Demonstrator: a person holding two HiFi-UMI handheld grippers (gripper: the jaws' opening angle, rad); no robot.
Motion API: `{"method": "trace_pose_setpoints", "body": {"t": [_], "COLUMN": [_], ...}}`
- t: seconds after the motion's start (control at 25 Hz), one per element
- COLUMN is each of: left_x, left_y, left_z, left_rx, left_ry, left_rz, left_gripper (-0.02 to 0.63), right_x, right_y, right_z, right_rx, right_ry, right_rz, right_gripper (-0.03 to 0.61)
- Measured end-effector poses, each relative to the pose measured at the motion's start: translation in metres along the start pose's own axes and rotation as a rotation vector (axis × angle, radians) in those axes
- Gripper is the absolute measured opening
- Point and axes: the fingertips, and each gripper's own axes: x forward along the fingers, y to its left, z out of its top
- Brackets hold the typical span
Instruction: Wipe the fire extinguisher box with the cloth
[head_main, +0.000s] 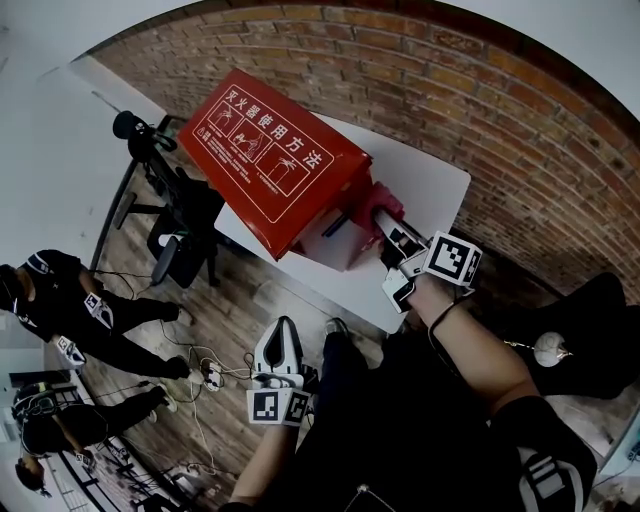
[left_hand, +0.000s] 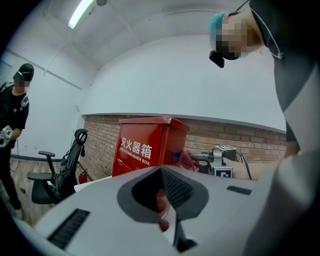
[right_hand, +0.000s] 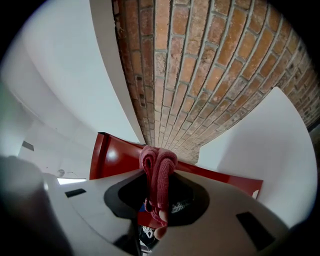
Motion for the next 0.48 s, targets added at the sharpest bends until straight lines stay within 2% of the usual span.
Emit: {"method": "trace_pose_setpoints", "body": {"t": [0.48], "left_x": [-0.006], "left_y": [-0.001], "left_z": [-0.002], "left_rx": [0.005], "left_ry": [-0.003], "left_rz": [0.024], "left_gripper": [0.031], "right_x": [0.002], "right_y": [-0.025], "right_z": [-0.008], "right_rx": [0.011], "right_ry": [0.025], "right_rz": [-0.039], "right_gripper": [0.103]}}
